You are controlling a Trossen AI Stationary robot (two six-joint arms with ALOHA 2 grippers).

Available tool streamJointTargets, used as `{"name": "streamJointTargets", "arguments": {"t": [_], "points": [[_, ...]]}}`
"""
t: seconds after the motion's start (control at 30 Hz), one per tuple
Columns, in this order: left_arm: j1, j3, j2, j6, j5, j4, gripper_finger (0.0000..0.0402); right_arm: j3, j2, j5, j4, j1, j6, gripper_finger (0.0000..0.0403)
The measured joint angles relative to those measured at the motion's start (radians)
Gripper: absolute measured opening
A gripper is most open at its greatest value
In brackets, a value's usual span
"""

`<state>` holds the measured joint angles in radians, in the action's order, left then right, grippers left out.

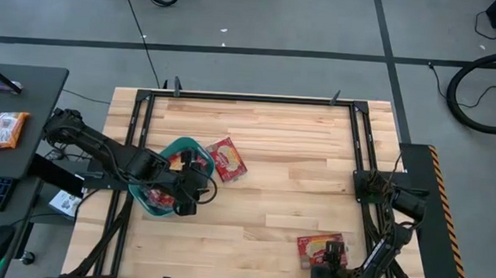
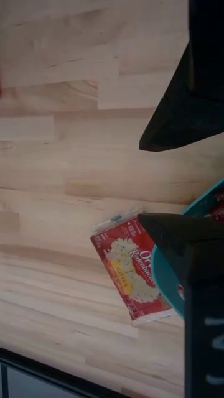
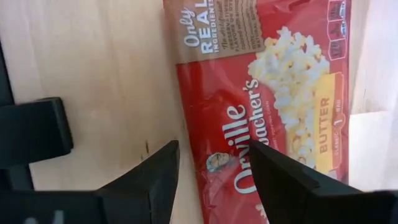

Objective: Sort popcorn bags into baskets
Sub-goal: Put the red popcorn bag into the green bin

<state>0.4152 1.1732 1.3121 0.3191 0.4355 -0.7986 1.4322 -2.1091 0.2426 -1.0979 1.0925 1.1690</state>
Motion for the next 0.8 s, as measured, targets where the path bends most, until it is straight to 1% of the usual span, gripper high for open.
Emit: {"name": "streamJointTargets", "arguments": {"t": [0.1, 0.2, 0.27, 0.47, 0.53, 0.6, 0.67, 0.73, 0.8], "points": [[0.0, 0.0, 0.0, 0.0, 0.0, 0.0, 0.0176, -0.016, 0.004, 0.004, 0.014, 0.001, 0.001, 0.0198], [0.0, 0.0, 0.0, 0.0, 0.0, 0.0, 0.0176, -0.026, 0.005, 0.008, 0.021, 0.001, 0.001, 0.018], [0.0, 0.0, 0.0, 0.0, 0.0, 0.0, 0.0176, -0.033, 0.005, 0.01, 0.029, 0.002, -0.007, 0.0153], [0.0, 0.0, 0.0, 0.004, 0.0, 0.0, 0.0176, -0.045, 0.006, 0.015, 0.059, 0.005, -0.02, 0.0046], [0.0, 0.0, 0.0, 0.005, -0.009, 0.001, 0.0176, -0.042, 0.008, 0.014, 0.058, 0.006, -0.02, 0.0019], [0.0, 0.0, 0.001, 0.004, -0.028, 0.006, 0.0176, -0.028, 0.006, 0.012, 0.045, 0.006, -0.021, 0.0015], [0.0, 0.0, 0.015, -0.031, -0.043, 0.029, 0.0176, -0.001, -0.001, 0.012, 0.007, 0.005, -0.024, 0.0015], [0.001, 0.0, 0.045, -0.119, -0.045, 0.07, 0.0176, 0.036, -0.003, 0.013, -0.059, 0.003, -0.027, 0.0015], [0.005, 0.0, 0.075, -0.191, -0.046, 0.107, 0.0176, 0.064, 0.003, 0.036, -0.106, 0.003, -0.04, 0.0015]]}}
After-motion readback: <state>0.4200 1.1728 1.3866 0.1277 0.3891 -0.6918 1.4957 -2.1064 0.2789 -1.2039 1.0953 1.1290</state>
